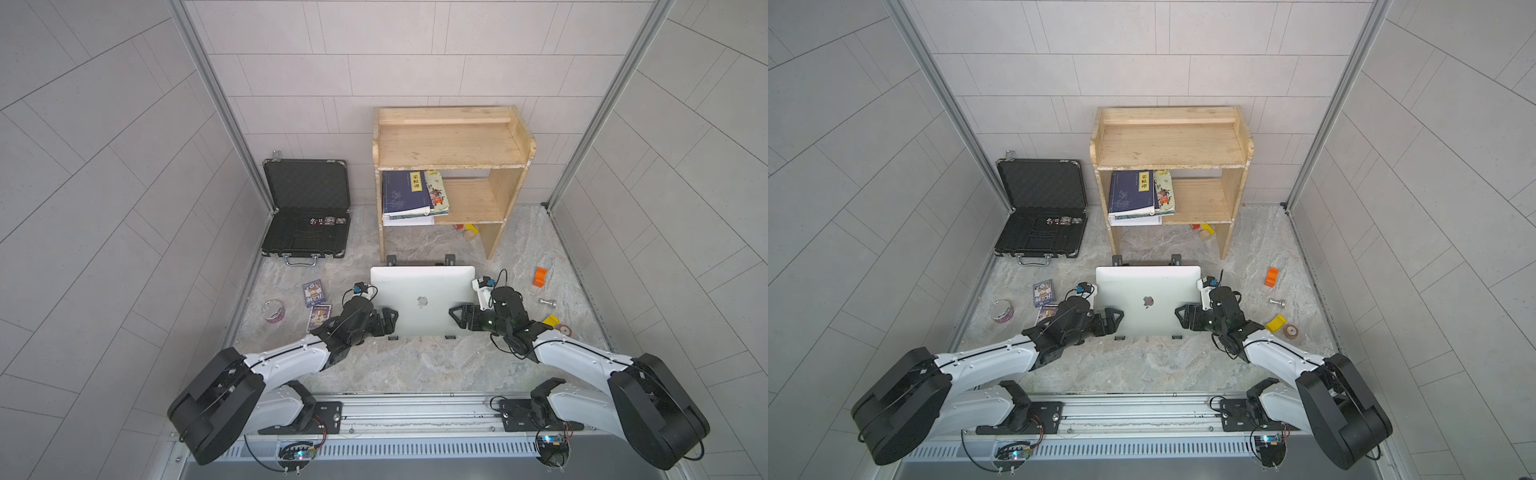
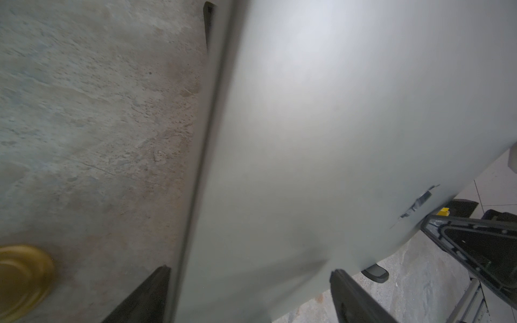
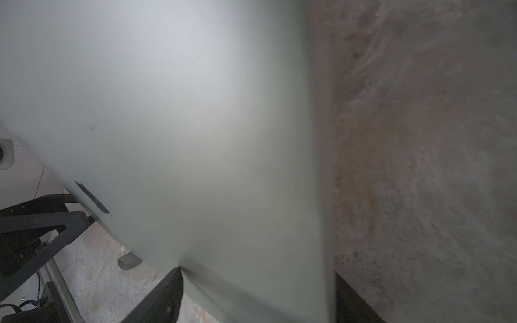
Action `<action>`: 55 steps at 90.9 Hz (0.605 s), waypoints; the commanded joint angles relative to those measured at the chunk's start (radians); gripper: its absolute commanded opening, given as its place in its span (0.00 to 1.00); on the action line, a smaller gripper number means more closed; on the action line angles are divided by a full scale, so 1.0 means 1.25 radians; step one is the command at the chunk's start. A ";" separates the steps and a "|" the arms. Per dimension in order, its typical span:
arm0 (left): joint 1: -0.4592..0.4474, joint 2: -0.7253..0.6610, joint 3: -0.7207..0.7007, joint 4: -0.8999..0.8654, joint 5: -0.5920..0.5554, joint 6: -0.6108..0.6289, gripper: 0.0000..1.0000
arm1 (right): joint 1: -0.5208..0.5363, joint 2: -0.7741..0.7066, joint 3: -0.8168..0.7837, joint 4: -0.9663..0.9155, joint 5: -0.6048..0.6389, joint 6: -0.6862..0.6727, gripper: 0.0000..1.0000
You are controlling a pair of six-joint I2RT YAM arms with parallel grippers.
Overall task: Close the laptop lid and set it aside
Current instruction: Pick up the laptop from the computer stand.
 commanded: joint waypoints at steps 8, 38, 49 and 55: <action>0.004 -0.010 0.017 0.003 0.036 0.004 0.89 | -0.002 -0.005 -0.014 0.014 0.017 0.016 0.78; -0.005 -0.067 0.052 -0.046 0.045 0.006 0.88 | 0.000 -0.066 -0.005 -0.020 -0.003 0.021 0.76; -0.009 -0.078 0.062 -0.060 0.044 0.008 0.88 | 0.000 -0.085 -0.001 -0.033 -0.011 0.020 0.76; -0.011 -0.080 0.065 -0.063 0.044 0.008 0.89 | 0.000 -0.094 0.001 -0.038 -0.014 0.018 0.75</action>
